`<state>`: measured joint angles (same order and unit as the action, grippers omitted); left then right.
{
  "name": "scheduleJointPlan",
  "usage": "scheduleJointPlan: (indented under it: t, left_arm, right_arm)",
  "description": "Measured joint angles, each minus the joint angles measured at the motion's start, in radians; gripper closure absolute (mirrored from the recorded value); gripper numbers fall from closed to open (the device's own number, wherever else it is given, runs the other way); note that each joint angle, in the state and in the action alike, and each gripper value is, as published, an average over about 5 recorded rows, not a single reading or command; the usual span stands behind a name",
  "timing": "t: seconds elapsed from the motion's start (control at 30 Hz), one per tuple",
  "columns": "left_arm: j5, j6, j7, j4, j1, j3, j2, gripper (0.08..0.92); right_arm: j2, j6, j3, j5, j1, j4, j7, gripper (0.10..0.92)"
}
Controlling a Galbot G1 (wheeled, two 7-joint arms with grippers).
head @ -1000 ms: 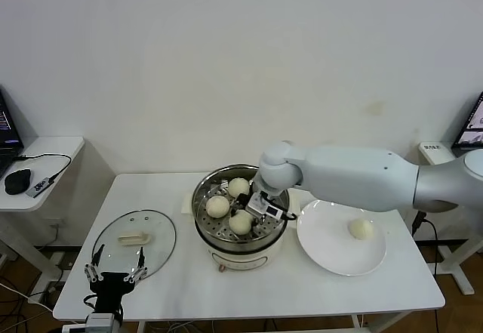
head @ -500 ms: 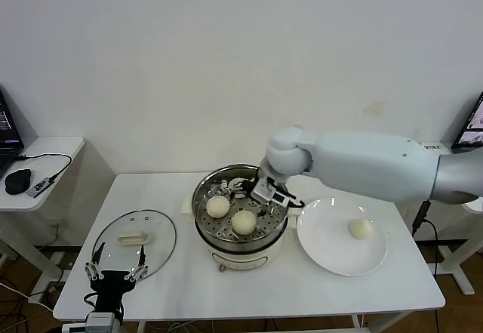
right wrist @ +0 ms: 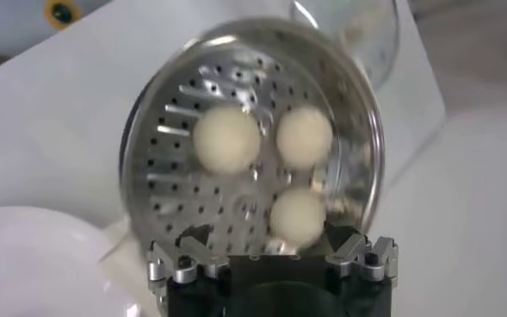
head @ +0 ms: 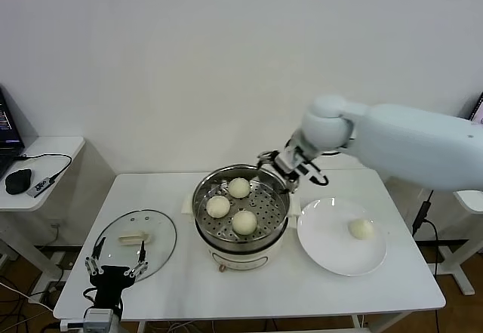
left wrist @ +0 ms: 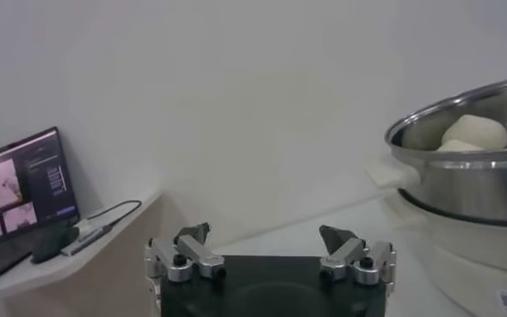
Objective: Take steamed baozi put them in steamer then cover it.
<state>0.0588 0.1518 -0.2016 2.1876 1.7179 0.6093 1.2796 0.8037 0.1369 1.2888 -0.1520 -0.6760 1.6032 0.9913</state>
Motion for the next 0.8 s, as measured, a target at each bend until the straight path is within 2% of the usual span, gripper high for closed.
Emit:
scheduleJointPlan:
  t: [0.43, 0.8]
  left_arm:
    - [0.005, 0.001, 0.001, -0.008, -0.014, -0.03, -0.02, 0.177]
    - [0.011, 0.002, 0.001, -0.011, -0.006, -0.039, -0.019, 0.177]
  right_arm:
    - [-0.286, 0.117, -0.04, 0.033, 0.101, 0.028, 0.025, 0.203]
    - [-0.373, 0.135, -0.222, 0.133, 0.36, -0.056, 0.01, 0.203]
